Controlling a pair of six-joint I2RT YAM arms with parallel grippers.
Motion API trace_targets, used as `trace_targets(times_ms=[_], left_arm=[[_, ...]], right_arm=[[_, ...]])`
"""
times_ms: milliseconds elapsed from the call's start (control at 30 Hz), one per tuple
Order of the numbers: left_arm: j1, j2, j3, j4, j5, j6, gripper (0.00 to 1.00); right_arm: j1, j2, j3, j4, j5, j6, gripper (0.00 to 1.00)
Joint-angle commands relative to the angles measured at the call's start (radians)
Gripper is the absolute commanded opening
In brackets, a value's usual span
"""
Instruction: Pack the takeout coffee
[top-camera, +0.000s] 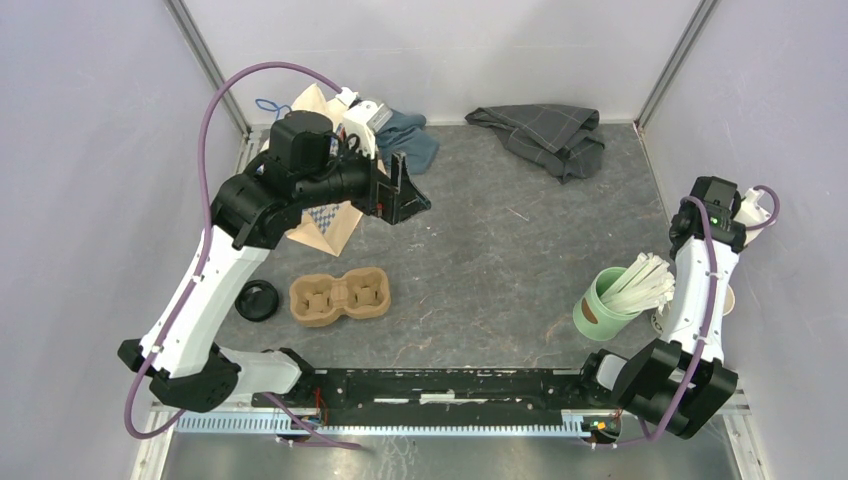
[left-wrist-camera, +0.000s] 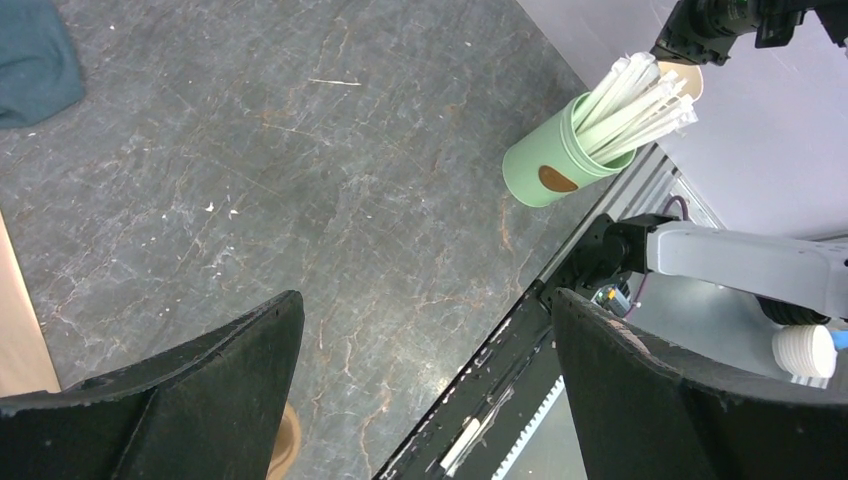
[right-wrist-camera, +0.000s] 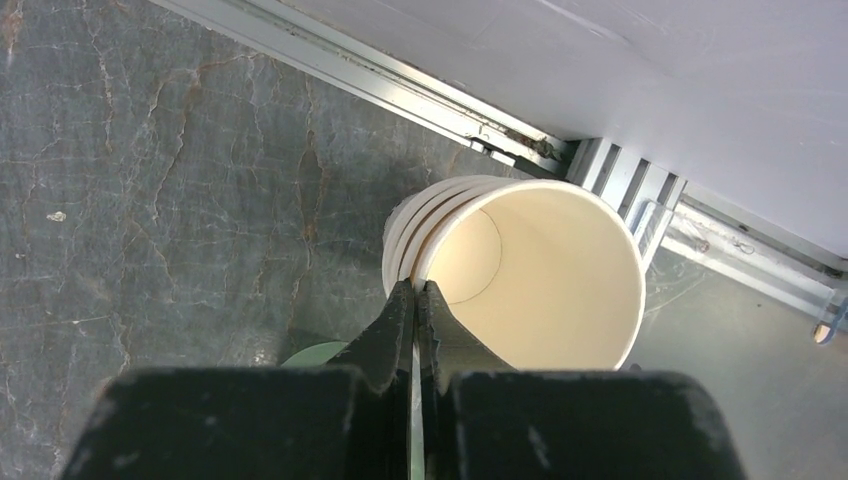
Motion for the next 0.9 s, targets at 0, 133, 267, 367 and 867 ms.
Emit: trace_targets(times_ms=[0, 133, 267, 367, 867], left_arm=[[-0.013, -0.006, 0.005, 0.017, 0.013, -0.012, 1.0], [-0.02, -0.007, 0.005, 0.017, 0.008, -0.009, 1.0], [-0.027, -0.009, 0.002, 0.019, 0.006, -0.007, 1.0], [-0.032, -0.01, 0.001, 0.02, 0.005, -0.006, 1.0], [-0.037, -0.019, -0.015, 0.03, -0.071, -0.058, 1.0]], right_arm=[[-0.001, -0.022, 0.072, -0.022, 0.026, -0.006, 0.0], [0.018, -0.038, 0.131, -0.063, 0.035, -0.022, 0.0], [0.023, -0.047, 0.181, -0.106, 0.034, -0.032, 0.0], [0.026, -0.04, 0.272, -0.169, 0.024, -0.042, 0.0], [0.431, 0.047, 0.525, 0.105, -0.6, -0.497, 0.0]])
